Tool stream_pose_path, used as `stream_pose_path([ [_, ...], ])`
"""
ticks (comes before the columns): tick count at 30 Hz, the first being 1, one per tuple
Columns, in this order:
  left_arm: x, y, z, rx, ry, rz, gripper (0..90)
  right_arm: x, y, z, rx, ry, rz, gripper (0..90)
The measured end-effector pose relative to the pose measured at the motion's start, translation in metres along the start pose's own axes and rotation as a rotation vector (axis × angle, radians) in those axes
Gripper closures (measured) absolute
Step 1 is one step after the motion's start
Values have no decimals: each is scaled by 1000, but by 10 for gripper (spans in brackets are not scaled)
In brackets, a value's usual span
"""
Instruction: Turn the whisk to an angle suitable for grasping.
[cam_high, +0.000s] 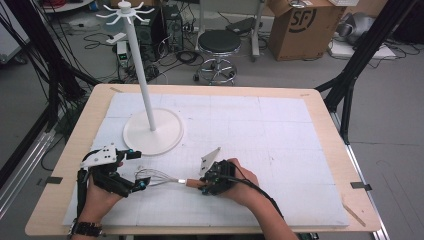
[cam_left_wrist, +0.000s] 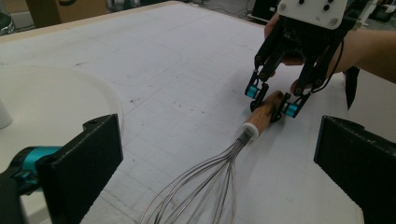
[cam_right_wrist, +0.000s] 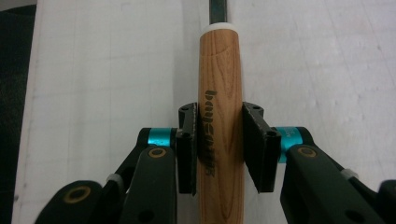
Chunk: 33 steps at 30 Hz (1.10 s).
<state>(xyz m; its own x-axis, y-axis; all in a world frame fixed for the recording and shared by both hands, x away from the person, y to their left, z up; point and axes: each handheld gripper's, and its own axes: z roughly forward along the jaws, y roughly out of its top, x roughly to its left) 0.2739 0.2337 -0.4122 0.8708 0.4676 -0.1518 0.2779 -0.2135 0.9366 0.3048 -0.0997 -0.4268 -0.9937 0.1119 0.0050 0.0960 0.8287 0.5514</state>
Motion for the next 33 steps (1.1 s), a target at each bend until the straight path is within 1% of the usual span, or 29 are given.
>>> stream_pose_path([
  [2,0,0,-1,0,2,0,17,-1,6,3,5,9,-9,683],
  [3,1,0,-1,7,5,4,17,-1,8,5,4,9,-11,682],
  [5,1,0,-2,5,4,1,17,-2,11,7,6,8,-17,674],
  [6,1,0,-2,4,5,-1,17,-1,11,8,4,1,-13,651],
  [7,1,0,-2,5,5,-2,17,-1,11,9,-11,3,-3,611],
  [8,1,0,-2,7,6,0,17,-2,11,8,2,-3,-4,585],
  [9,1,0,-3,7,7,0,17,-1,10,7,3,-14,-5,561],
  [12,1,-1,-4,5,8,-1,17,2,6,1,-4,-30,-5,531],
  [13,1,-1,-4,4,6,-3,17,4,-1,-5,-3,-41,-1,524],
  [14,1,-1,-5,2,9,-2,17,4,-1,-5,-3,-41,-1,524],
  [16,1,-1,-6,-1,11,-2,17,6,-10,-11,-1,-43,19,523],
  [17,1,-1,-6,-1,12,-3,17,5,-20,-16,8,-52,31,532],
  [18,1,-1,-6,0,12,-4,17,5,-20,-16,8,-52,31,532],
  [19,1,-1,-6,1,14,-5,17,4,-25,-18,12,-56,43,552],
  [20,1,-1,-5,5,13,-5,17,2,-29,-19,16,-50,54,581],
  [21,1,0,-5,6,13,-3,17,1,-33,-20,0,-32,73,624],
  [22,0,0,-5,5,13,0,17,1,-34,-21,3,-34,71,646],
  [23,0,1,-5,2,12,1,17,1,-33,-21,1,-26,64,687],
  [26,0,2,-5,-2,12,3,17,1,-30,-19,-4,-36,52,692],
  [33,1,2,-5,-4,14,4,17,0,-23,-13,-16,-29,47,699],
])
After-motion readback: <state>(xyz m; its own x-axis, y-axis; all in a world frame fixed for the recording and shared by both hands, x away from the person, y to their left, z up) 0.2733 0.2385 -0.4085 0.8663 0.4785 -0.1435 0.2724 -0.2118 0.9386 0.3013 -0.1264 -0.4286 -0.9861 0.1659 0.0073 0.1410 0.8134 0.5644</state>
